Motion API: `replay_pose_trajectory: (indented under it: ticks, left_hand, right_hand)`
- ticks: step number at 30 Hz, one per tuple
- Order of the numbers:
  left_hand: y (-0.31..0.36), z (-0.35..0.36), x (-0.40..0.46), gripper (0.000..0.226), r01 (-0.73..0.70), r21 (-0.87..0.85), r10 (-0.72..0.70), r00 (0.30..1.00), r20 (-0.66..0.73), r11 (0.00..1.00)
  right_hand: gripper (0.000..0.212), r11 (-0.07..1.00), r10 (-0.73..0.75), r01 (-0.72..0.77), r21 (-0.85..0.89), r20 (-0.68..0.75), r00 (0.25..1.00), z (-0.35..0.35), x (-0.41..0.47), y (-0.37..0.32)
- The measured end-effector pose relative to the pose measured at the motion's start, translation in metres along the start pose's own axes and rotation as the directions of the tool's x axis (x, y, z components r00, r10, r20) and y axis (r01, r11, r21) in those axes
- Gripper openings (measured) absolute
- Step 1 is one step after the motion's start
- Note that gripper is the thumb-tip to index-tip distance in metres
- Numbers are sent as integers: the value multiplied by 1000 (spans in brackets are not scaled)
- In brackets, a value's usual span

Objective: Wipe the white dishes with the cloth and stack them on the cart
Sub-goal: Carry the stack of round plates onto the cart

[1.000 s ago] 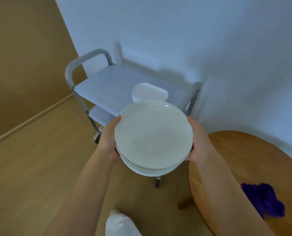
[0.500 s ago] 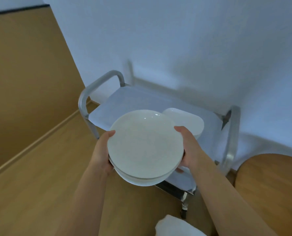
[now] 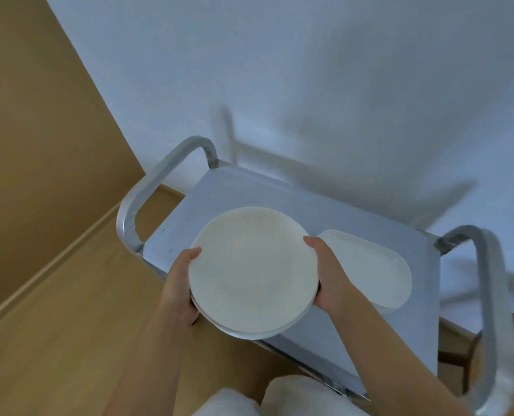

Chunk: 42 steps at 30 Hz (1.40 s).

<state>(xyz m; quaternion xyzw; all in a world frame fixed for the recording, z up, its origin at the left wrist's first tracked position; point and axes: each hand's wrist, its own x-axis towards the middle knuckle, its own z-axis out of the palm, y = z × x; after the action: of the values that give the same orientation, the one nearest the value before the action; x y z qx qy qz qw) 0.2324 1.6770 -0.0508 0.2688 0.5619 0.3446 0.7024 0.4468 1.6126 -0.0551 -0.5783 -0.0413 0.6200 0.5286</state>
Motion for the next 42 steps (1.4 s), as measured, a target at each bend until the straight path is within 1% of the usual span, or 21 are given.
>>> replay_pose_trajectory:
  ticks: [3,5,8,11,15,21,29,35,38,39,40,41,42]
  left_hand:
    - [18,1,34,36,47,4,-47,999,-24,999]
    - [28,2,58,35,67,14,-67,998,-10,998]
    - [40,1,93,25,89,53,-92,994,66,995]
    - [49,0,126,30,148,89,-161,974,158,985]
    - [59,6,161,28,169,183,-207,955,212,969]
    - [65,18,198,28,196,238,-258,930,263,951]
    - [62,25,223,26,235,249,-301,914,272,939]
    - [60,24,225,29,232,261,-306,904,297,937]
    - [64,25,223,27,194,330,-292,914,281,924]
    - [67,26,221,25,150,364,-258,928,270,919]
    - [70,27,220,23,67,426,-192,947,259,902]
    - [73,28,220,23,-71,537,-91,959,269,841]
    - [77,30,218,30,-243,683,29,951,309,689]
  right_hand:
    - [27,998,15,-13,57,-28,1000,14,25,-4]
    - [29,995,20,-14,100,-60,998,24,41,-7]
    - [29,989,12,6,146,-122,992,37,63,-11]
    - [29,985,6,27,169,-193,981,47,83,-14]
    - [28,974,-2,63,217,-270,963,53,104,-14]
    - [27,950,-3,104,296,-325,946,56,125,-13]
    - [23,947,44,89,310,-396,917,59,140,-7]
    - [24,964,40,80,255,-433,900,59,145,-4]
    - [24,970,44,65,235,-431,901,61,142,-6]
    - [26,972,45,59,226,-430,902,62,140,-7]
    - [28,977,42,54,206,-436,899,63,138,-8]
    - [30,985,27,55,161,-463,886,63,137,-9]
    - [29,995,-15,62,75,-506,863,63,135,-9]
